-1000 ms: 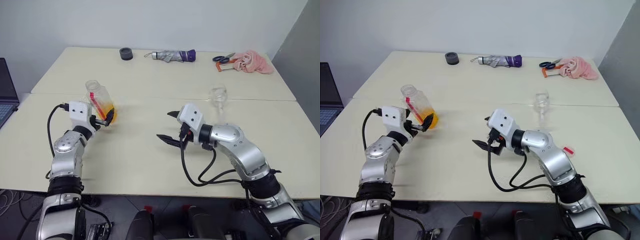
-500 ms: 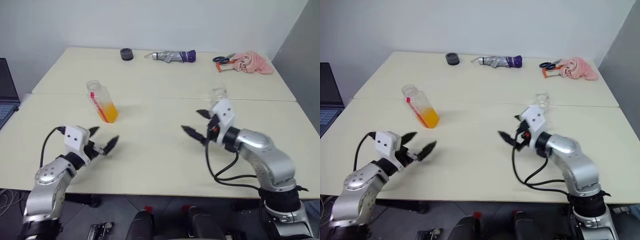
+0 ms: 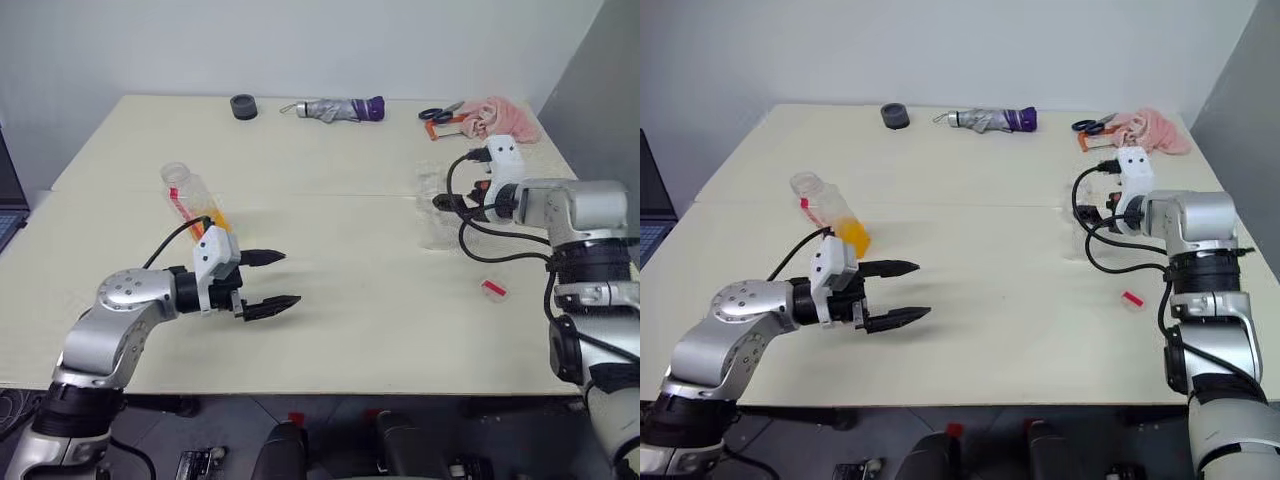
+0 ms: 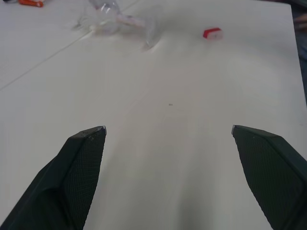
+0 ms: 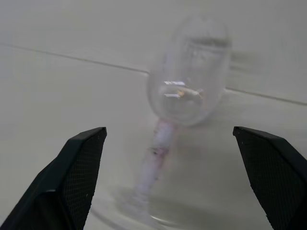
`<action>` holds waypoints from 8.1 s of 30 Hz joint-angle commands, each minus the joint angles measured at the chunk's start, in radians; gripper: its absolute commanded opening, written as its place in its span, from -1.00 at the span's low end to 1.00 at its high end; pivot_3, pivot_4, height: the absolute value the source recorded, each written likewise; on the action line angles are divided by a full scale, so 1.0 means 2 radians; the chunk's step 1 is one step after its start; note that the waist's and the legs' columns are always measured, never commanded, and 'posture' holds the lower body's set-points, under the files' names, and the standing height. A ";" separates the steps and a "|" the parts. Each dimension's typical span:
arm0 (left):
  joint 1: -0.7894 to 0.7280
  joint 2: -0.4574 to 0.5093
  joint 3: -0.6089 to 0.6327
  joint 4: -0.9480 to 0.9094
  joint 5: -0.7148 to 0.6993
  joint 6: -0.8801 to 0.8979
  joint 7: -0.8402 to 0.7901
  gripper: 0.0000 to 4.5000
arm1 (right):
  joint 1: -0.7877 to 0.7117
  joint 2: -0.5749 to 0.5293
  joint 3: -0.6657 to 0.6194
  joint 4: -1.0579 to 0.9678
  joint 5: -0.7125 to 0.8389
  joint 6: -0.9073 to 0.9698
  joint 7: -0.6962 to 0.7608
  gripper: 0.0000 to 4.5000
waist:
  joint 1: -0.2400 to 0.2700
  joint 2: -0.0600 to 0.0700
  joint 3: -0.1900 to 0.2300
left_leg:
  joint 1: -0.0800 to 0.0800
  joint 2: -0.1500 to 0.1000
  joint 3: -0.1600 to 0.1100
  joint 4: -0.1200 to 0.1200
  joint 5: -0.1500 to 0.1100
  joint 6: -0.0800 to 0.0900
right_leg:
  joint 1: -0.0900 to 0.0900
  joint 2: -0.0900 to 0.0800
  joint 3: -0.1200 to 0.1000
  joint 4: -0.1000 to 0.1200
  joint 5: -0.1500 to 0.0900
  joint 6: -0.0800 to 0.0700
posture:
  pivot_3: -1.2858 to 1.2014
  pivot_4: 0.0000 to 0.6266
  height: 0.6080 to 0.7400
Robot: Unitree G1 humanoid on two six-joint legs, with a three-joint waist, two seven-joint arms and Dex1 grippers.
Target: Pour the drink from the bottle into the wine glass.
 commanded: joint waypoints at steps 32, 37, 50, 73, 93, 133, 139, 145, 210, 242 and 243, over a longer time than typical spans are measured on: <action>-0.052 -0.062 -0.045 0.068 0.070 -0.100 -0.025 1.00 | -0.152 0.044 0.172 0.340 -0.232 -0.234 0.267 -0.82 | -0.004 0.001 0.000 | 0.000 0.000 -0.001 0.001 0.000 0.000 | 0.000 -0.002 -0.001 0.001 0.000 0.000 | 0.03 -0.52 1.00; -0.057 -0.062 -0.045 0.077 0.072 -0.103 -0.031 1.00 | -0.160 0.041 0.142 0.338 -0.216 -0.230 0.252 -0.82 | -0.004 0.001 0.000 | 0.000 0.000 -0.001 0.001 0.000 0.000 | 0.000 -0.002 -0.001 0.001 0.000 0.000 | 0.03 -0.52 1.00; -0.048 -0.062 -0.008 0.070 0.046 -0.055 0.001 1.00 | -0.110 0.092 -0.050 0.265 -0.084 -0.300 0.073 -0.82 | -0.005 0.001 0.000 | 0.000 0.001 -0.001 0.000 0.000 0.000 | 0.000 -0.002 0.000 0.001 0.000 0.000 | 0.03 -0.52 1.00; -0.060 -0.032 -0.006 0.064 0.046 -0.022 -0.032 1.00 | 0.233 0.196 -0.015 -0.119 -0.065 -0.325 -0.055 -0.83 | -0.005 0.001 0.000 | 0.001 0.001 -0.001 0.001 0.000 0.000 | 0.001 -0.002 0.000 0.002 0.000 0.000 | 0.03 -0.52 1.00; -0.042 -0.050 0.041 0.079 0.049 -0.034 0.042 1.00 | 0.237 0.269 0.044 -0.079 -0.092 -0.576 -0.078 -0.83 | -0.006 0.001 0.000 | 0.001 0.001 -0.001 0.001 0.000 0.000 | 0.001 -0.002 0.000 0.002 0.000 0.000 | 0.03 -0.52 1.00; -0.023 -0.041 0.049 0.051 0.058 -0.057 0.065 1.00 | 0.233 0.287 0.047 0.005 -0.077 -0.623 -0.033 0.98 | -0.005 0.001 0.000 | 0.001 0.001 -0.001 0.001 0.000 0.000 | 0.001 -0.002 0.000 0.002 0.000 0.000 | 0.03 -0.52 1.00; -0.014 -0.041 0.048 0.054 0.062 -0.068 0.068 1.00 | 0.252 0.299 0.050 -0.065 -0.070 -0.588 -0.045 0.82 | -0.004 0.001 0.000 | 0.001 0.001 -0.001 0.001 0.000 0.000 | 0.001 -0.002 0.000 0.002 0.000 0.000 | 0.03 -0.52 1.00; -0.013 -0.041 0.052 0.053 0.063 -0.069 0.074 1.00 | 0.234 0.313 0.056 -0.053 -0.073 -0.584 -0.042 -0.07 | -0.004 0.001 0.000 | 0.001 0.001 -0.002 0.001 0.000 0.000 | 0.001 -0.002 -0.001 0.002 0.000 0.000 | 0.03 -0.52 1.00; 0.147 -0.127 0.105 -0.050 0.087 -0.058 0.287 1.00 | 0.434 0.159 0.090 -0.383 -0.046 -0.483 0.063 0.98 | -0.003 0.001 0.000 | 0.001 0.001 -0.002 0.001 0.000 -0.001 | 0.002 -0.002 -0.001 0.001 0.000 0.001 | 0.03 -0.52 1.00; 0.029 -0.120 0.162 0.122 0.120 -0.109 0.352 1.00 | 0.437 0.068 0.100 -0.544 0.057 -0.370 0.118 0.98 | 0.006 -0.001 0.000 | 0.002 0.001 -0.003 0.001 0.000 -0.001 | 0.003 -0.002 -0.002 0.001 0.000 0.001 | 0.03 -0.52 1.00; 0.024 -0.118 0.161 0.126 0.118 -0.107 0.348 1.00 | 0.438 0.068 0.100 -0.545 0.056 -0.370 0.118 0.98 | 0.006 -0.001 0.000 | 0.002 0.001 -0.003 0.001 0.000 -0.001 | 0.003 -0.002 -0.002 0.001 0.000 0.001 | 0.03 -0.52 1.00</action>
